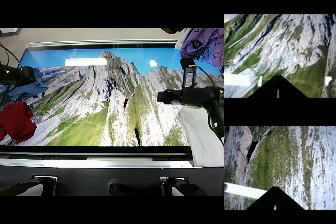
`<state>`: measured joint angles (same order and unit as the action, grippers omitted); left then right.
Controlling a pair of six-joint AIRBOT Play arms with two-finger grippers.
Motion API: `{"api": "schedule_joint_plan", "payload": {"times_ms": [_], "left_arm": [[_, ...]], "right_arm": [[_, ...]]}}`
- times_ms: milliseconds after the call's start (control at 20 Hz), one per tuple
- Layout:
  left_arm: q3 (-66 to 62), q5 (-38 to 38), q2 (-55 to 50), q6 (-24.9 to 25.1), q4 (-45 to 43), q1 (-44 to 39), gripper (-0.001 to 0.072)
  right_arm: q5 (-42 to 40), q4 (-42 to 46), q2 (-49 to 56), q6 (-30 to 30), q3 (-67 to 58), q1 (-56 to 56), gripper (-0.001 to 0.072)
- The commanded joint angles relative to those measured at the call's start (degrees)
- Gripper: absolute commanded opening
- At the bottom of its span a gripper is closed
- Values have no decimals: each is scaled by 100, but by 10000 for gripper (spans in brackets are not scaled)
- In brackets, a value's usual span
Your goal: Fold the clothes and pants, and hang the long-sleeved shirts on hangers.
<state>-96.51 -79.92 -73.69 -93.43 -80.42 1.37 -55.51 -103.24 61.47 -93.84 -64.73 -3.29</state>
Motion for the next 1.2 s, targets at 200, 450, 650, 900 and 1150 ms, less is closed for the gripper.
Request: {"api": "schedule_joint_plan", "payload": {"times_ms": [200, 450, 650, 900, 1150], "left_arm": [[7, -2, -4, -319, -26, 48, 667], [1224, 52, -74, -756, -387, 1080, 694], [2415, 1182, -96, -745, -389, 2085, 695], [2938, 2275, -597, -710, -411, 2889, 695], [2933, 2780, -1362, -710, -944, 3261, 695]], "right_arm": [[103, 0, -4, 2, -7, -7, 31], [181, -2, -4, 4, -7, -7, 31], [179, -2, -4, 4, -7, -7, 32], [138, -4, -4, 4, -7, -7, 34], [-46, 0, -4, 2, -7, -7, 35]]}}
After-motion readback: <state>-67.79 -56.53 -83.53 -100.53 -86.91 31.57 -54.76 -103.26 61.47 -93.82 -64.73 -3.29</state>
